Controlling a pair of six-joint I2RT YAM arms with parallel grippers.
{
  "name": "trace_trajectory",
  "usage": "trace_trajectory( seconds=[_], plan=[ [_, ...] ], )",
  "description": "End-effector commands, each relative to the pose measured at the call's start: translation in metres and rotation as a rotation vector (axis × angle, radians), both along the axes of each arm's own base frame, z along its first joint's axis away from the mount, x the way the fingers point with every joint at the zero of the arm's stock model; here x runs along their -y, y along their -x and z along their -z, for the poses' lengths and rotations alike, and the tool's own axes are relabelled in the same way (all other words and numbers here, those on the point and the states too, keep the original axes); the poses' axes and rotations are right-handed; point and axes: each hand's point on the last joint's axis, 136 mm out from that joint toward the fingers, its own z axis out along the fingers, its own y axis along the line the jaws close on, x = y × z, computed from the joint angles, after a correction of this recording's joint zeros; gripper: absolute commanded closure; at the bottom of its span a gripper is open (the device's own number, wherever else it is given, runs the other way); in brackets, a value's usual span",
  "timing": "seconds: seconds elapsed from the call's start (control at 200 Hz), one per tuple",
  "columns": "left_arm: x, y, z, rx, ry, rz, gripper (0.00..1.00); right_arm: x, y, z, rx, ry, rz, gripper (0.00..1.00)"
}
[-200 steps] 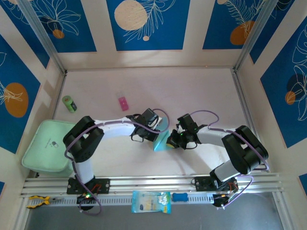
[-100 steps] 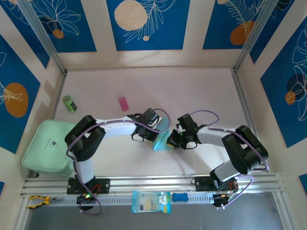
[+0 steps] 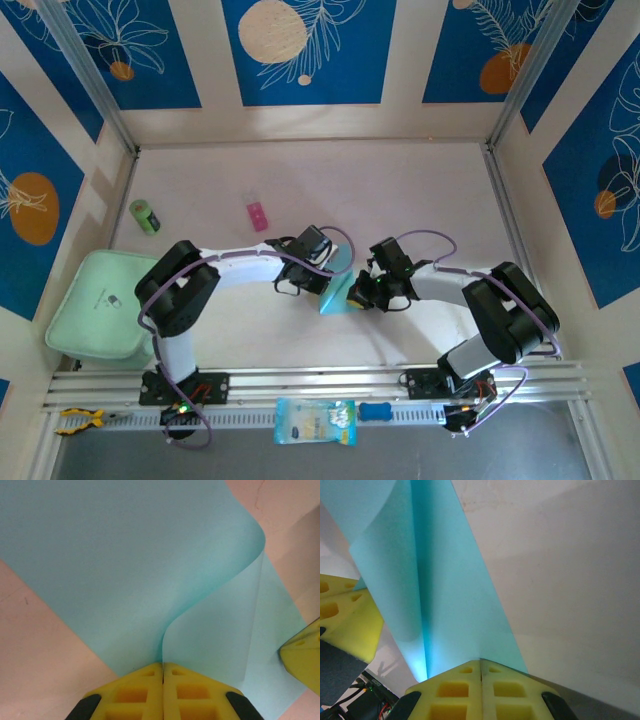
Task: Fold a paper plane with a square sheet of paper (pick it up from the middle)
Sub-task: Fold the triangle a second time at the center of the table.
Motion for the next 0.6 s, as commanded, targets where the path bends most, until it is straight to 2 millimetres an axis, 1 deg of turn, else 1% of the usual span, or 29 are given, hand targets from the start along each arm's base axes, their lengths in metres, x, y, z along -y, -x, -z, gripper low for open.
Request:
trace_trajectory(
  seconds=[0.0, 0.385, 0.595],
  plan=[
    [-0.0025, -0.0081, -0.0008, 0.021, -0.01, -0.014, 0.93, 0.0137, 0.0156, 0.018, -0.071, 0.089, 0.0, 0.96],
    [-0.0029, -0.0091, -0.0016, 0.03, -0.009, -0.016, 0.93, 0.0146, 0.0164, 0.0184, -0.072, 0.091, 0.0, 0.96],
    [-0.004, -0.0083, 0.002, 0.021, -0.017, -0.016, 0.93, 0.0141, 0.0163, 0.0183, -0.07, 0.088, 0.0, 0.96]
  ],
)
